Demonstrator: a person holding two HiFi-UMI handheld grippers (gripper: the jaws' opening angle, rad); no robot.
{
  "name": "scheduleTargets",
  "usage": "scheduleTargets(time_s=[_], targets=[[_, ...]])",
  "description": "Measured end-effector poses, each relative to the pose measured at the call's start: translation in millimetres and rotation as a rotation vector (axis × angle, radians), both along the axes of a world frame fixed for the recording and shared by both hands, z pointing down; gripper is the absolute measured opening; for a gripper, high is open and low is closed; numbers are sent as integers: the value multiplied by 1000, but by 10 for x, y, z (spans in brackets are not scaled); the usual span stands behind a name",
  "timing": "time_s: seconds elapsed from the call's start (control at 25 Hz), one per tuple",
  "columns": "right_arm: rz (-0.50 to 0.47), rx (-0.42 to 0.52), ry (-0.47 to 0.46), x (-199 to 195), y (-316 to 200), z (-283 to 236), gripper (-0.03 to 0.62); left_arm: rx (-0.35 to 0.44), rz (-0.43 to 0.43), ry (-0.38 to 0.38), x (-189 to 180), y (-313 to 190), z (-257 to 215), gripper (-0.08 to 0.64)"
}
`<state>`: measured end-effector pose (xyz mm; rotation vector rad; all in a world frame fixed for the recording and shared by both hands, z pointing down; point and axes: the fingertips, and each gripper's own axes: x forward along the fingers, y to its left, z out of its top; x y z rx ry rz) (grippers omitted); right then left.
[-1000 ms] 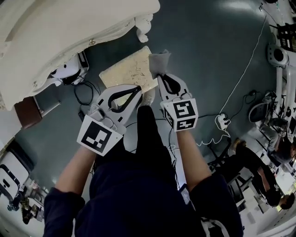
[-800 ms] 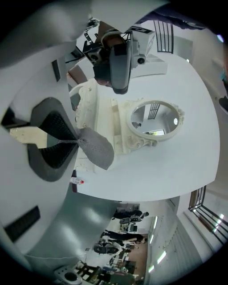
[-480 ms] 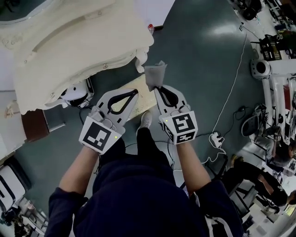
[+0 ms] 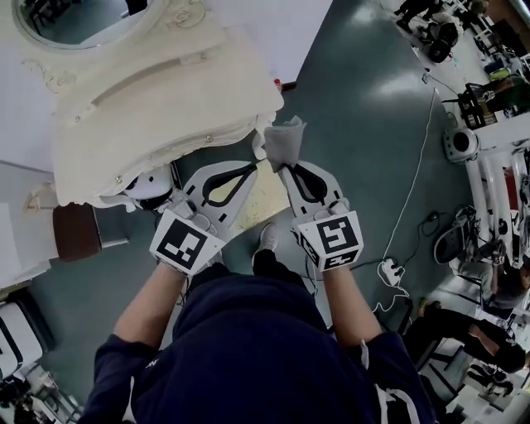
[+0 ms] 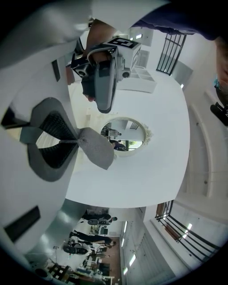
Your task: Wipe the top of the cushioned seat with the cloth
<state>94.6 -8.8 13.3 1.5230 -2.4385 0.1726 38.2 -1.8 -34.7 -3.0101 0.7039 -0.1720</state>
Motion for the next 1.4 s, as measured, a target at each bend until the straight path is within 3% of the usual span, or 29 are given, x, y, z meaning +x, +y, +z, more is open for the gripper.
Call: scheduleTargets(time_s=[0.52,1.4], targets=[[6,78,-7,-141,218,-455,40,59,-15,24,-213,113,-350,6],[-25,75,-20,-242,207,-454,39,53,-28,20,-263,64,-308,6]])
